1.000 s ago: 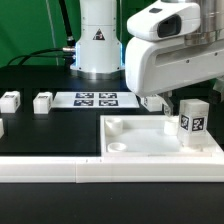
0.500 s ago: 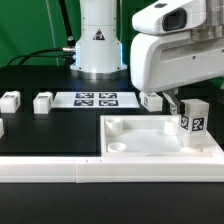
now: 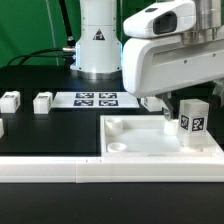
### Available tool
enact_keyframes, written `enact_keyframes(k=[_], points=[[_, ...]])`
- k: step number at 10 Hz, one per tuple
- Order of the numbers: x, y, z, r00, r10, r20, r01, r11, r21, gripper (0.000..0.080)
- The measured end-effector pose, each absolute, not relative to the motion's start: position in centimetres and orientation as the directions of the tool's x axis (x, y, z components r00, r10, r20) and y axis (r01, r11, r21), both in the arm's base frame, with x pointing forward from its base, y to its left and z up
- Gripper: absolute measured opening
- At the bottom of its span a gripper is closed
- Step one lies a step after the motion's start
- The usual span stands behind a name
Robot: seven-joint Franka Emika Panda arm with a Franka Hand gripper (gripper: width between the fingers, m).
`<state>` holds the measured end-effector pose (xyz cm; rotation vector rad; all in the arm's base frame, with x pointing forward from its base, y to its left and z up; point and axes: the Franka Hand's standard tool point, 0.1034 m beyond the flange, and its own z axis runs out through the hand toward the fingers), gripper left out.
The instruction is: Assemble square table
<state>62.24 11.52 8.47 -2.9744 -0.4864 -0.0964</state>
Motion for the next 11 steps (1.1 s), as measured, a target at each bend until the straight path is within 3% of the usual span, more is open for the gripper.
enact_keyframes(k=[1, 2, 3, 7, 11], points=[[62.12, 11.59, 8.38, 0.946, 0.314, 0.081, 0.321, -0.940, -0.114, 0.0475], [62.10, 11.64, 8.37, 0.946, 0.314, 0.081, 0.321, -0.940, -0.114, 0.0337], [62.13, 11.48, 8.34, 0.947, 0.312, 0.079, 0.319, -0.941, -0.113, 0.0292], [62.16, 11.41, 8.33, 0.956, 0.284, 0.074, 0.291, -0.950, -0.116, 0.0292], [62.26, 11.26, 8.24, 0.998, -0.038, 0.052, -0.031, -0.991, -0.131, 0.0292]])
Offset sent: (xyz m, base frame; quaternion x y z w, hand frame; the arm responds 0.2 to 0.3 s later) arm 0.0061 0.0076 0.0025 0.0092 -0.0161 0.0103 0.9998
